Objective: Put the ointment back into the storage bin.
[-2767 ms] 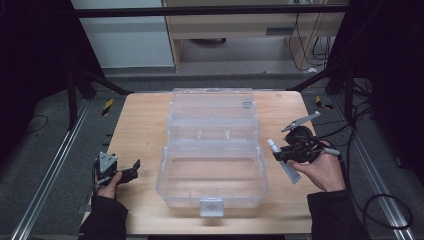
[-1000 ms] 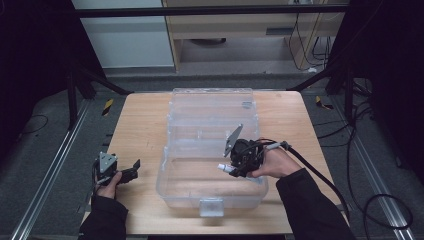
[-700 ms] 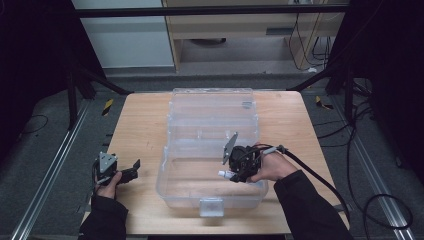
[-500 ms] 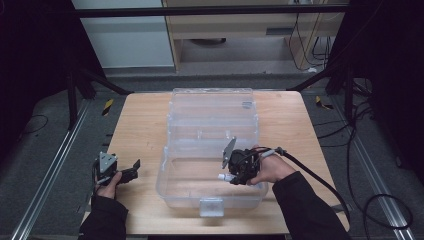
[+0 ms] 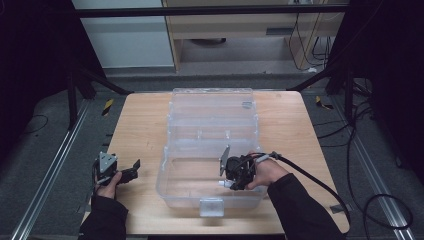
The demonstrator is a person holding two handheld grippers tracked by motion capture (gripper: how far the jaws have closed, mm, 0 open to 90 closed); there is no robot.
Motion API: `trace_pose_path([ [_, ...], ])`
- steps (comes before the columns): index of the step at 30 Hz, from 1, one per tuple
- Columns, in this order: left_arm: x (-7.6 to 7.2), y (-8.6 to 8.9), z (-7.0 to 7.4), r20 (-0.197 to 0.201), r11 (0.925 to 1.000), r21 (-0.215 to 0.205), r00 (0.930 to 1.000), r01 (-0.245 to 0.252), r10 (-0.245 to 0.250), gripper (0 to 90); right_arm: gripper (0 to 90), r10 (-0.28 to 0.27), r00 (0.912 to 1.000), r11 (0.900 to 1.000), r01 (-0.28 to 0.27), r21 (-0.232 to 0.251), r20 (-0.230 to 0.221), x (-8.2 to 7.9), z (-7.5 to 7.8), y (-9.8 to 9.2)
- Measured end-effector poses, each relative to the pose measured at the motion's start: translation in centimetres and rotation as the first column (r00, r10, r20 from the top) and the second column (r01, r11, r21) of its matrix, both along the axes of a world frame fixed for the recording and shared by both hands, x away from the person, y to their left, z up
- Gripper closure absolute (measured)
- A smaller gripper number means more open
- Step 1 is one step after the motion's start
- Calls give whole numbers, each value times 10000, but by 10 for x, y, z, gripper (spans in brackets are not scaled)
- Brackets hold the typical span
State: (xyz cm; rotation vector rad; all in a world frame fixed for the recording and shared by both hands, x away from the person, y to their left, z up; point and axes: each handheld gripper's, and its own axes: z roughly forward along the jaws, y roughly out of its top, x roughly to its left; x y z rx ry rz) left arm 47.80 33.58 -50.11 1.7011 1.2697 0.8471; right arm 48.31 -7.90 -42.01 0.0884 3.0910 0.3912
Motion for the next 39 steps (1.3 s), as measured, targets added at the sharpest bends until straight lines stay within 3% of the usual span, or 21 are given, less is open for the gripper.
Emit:
trace_pose_path([
  [17,0,0,0,-1,10000,-7,10000,4,-4,15,698,94,10000,9995,-95,-305,-34,3,-21,5],
  [39,0,0,0,-9,10000,-8,10000,2,-2,15,690,58,9994,9970,-84,-770,-335,2,-28,8],
])
